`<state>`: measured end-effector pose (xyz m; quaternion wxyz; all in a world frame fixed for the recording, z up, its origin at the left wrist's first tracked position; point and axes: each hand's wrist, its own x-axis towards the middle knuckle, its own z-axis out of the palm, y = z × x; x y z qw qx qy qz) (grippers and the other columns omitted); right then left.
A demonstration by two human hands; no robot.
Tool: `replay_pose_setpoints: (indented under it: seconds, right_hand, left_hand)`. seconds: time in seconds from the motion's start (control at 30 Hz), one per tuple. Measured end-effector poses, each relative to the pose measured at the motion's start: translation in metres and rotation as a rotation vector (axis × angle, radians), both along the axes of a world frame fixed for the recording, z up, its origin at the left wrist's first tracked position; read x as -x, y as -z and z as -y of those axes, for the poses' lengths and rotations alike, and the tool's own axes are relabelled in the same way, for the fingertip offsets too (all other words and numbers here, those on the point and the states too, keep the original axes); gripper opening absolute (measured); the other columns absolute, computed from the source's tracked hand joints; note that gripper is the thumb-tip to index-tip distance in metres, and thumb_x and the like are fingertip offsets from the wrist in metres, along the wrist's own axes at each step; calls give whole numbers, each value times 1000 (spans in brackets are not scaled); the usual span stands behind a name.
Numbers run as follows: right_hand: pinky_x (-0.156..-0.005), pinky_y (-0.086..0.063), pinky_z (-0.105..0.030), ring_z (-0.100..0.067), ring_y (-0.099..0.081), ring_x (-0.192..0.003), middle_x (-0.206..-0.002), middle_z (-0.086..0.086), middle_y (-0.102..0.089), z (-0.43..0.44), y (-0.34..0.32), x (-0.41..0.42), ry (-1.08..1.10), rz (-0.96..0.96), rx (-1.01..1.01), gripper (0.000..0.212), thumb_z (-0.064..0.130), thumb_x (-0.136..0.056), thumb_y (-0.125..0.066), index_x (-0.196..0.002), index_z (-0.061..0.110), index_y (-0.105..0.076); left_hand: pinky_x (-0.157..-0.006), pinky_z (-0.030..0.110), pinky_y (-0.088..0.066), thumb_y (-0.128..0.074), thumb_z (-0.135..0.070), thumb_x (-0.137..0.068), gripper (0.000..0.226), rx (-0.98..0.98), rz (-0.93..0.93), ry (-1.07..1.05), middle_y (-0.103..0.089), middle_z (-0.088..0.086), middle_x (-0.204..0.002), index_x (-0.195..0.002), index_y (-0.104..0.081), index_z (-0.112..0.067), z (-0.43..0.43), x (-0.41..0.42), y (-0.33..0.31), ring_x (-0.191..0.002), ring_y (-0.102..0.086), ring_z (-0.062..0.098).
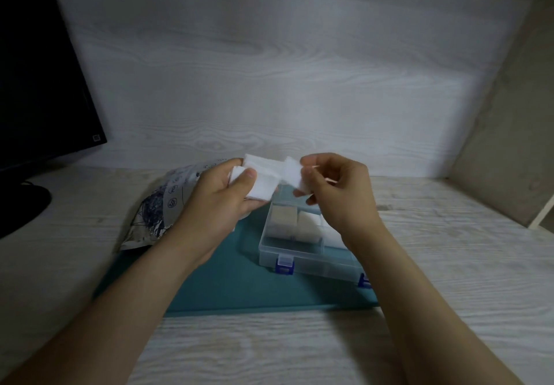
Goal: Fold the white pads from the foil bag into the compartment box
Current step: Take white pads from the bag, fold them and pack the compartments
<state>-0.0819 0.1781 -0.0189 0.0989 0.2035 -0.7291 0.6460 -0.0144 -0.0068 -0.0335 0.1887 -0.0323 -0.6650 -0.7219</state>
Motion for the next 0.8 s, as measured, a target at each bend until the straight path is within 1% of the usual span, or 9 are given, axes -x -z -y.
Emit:
replay_pose_setpoints:
  seconds: [0.07,0.17,0.33,0.4,0.47,0.53,0.67,0.73,0.8]
  right_hand:
    - [-67,-60,-24,-11,-76,-80,-96,-5,-78,-1,-2,1,58,-31,86,21,5,-103,-62,-116,16,-75]
    - [-70,-55,-18,-5,-72,-79,-96,-1,-80,-2,-6,-2,-39,-77,178,19,3,-101,-66,-112,12,-78]
    - [-82,-63,-31,-18,-78,-90,-94,-1,-81,9,-1,-10,-212,-199,-21,13,5,-94,-76,-105,10,-81]
    - [-83,-64,-34,-18,-78,-88,-93,1,-81,15,3,-12,-206,-247,-84,12,7,-92,-79,-102,12,-82]
    - [-81,-63,-29,-12,-76,-85,-92,5,-81,17,6,-14,-162,-282,-121,12,10,-91,-82,-102,14,-83]
    - [-79,-62,-23,-8,-74,-85,-92,9,-80,18,8,-14,-91,-314,-140,12,12,-90,-83,-102,15,-83]
    - [-70,-54,-18,-8,-68,-82,-91,11,-76,17,10,-12,25,-425,-228,14,17,-87,-85,-100,22,-82]
    - [-70,-45,-9,-6,-63,-84,-97,9,-69,18,11,-12,96,-523,-304,19,20,-88,-83,-107,23,-79]
    - [-72,-42,-6,-2,-58,-90,-106,8,-61,18,12,-12,136,-529,-338,26,25,-95,-75,-121,25,-71]
  left_hand:
    - [-88,32,-63,-49,-10,-112,24,-22,8,-29,-77,13,-117,-126,-67,-5,2,0,1,-111,-76,26]
    - [-93,34,-62,-48,-11,-112,25,-34,29,11,-77,11,-121,-130,-66,-6,0,-2,-1,-114,-75,25]
    - [-97,45,-61,-39,-8,-109,34,-402,112,197,-73,23,-126,-132,-62,5,-4,-4,-9,-118,-72,33]
    - [-93,44,-63,-38,-15,-109,38,-440,141,232,-73,24,-126,-131,-62,4,-4,-6,-11,-115,-73,32]
    - [-93,45,-63,-37,-23,-111,41,-445,149,242,-72,25,-127,-132,-60,4,-3,-6,-11,-117,-73,33]
    - [-99,48,-61,-37,-22,-111,42,-422,153,256,-70,27,-130,-135,-59,4,-3,-6,-11,-121,-70,36]
    - [-101,48,-60,-40,2,-104,34,-209,137,229,-73,25,-125,-126,-66,6,-5,-8,-10,-119,-71,36]
    - [-101,50,-60,-38,8,-103,38,-89,131,206,-75,21,-123,-126,-67,3,-6,-9,-8,-117,-72,36]
    - [-98,49,-61,-37,8,-104,40,10,123,187,-75,17,-123,-128,-68,-2,-7,-9,-7,-114,-74,34]
